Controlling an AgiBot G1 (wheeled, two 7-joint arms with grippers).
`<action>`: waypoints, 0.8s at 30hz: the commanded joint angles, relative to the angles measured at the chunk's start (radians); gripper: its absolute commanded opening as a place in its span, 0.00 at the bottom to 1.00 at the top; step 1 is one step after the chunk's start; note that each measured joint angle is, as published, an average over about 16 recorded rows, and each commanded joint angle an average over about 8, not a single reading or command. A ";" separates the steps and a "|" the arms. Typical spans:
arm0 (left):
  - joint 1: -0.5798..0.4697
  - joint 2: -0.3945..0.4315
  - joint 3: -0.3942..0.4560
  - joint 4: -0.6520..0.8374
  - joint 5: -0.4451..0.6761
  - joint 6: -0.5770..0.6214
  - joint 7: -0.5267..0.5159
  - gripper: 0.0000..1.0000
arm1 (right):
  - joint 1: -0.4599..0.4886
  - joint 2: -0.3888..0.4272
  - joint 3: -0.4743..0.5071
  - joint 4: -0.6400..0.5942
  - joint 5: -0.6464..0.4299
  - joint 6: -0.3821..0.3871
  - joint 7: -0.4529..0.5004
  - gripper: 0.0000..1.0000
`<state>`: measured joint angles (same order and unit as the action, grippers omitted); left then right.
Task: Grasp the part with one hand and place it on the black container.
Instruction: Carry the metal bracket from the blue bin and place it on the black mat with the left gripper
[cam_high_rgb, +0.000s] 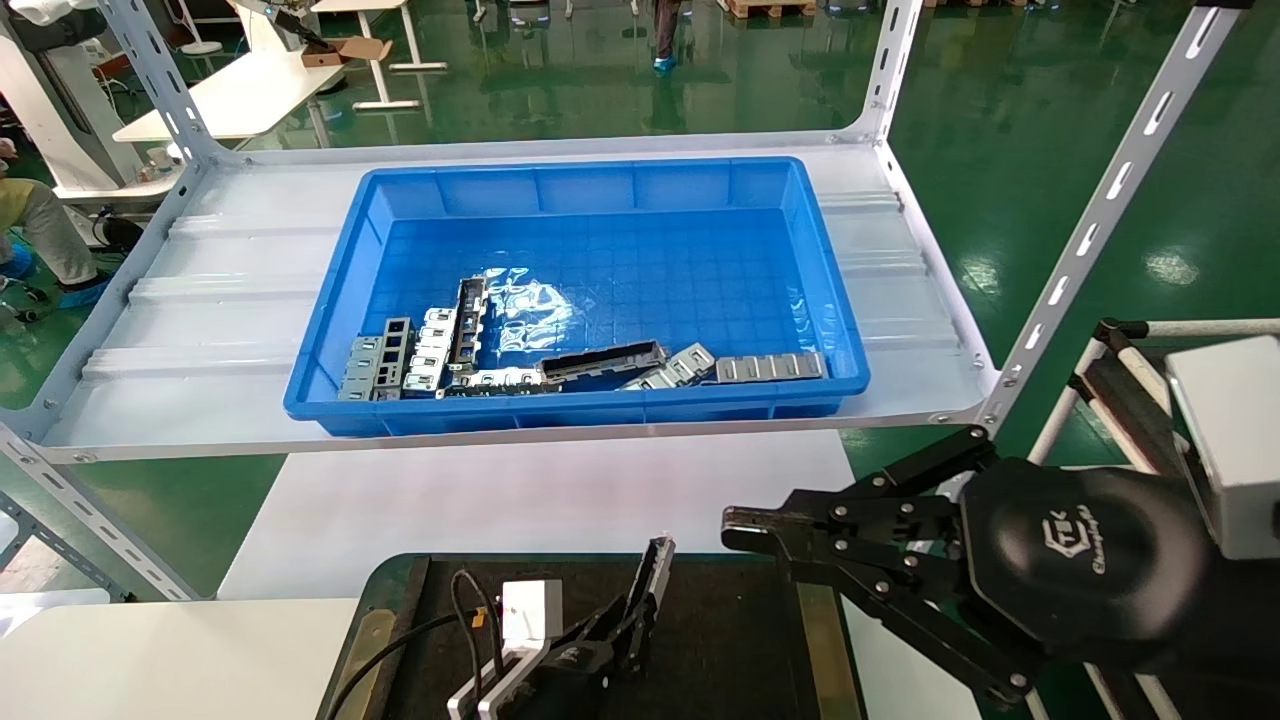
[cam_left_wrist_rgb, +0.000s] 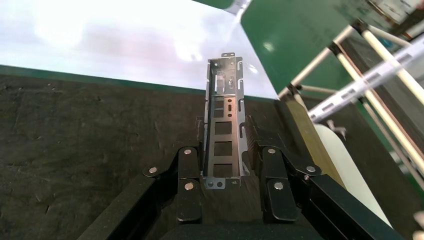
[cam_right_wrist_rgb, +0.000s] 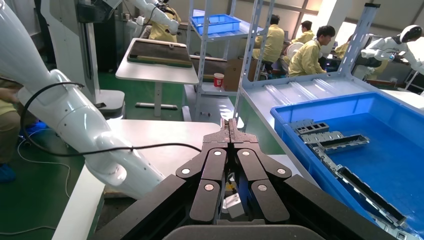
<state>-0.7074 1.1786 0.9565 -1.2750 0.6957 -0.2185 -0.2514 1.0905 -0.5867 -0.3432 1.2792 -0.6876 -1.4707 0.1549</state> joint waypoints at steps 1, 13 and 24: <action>-0.007 0.026 0.011 0.011 -0.016 -0.043 -0.002 0.00 | 0.000 0.000 0.000 0.000 0.000 0.000 0.000 0.00; -0.011 0.119 -0.030 0.103 0.003 -0.065 -0.037 0.00 | 0.000 0.000 0.000 0.000 0.000 0.000 0.000 0.00; 0.021 0.165 -0.073 0.159 0.093 -0.040 -0.075 0.00 | 0.000 0.000 -0.001 0.000 0.000 0.000 0.000 0.00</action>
<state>-0.6901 1.3408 0.8884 -1.1165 0.7848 -0.2617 -0.3295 1.0906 -0.5865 -0.3438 1.2792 -0.6872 -1.4704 0.1547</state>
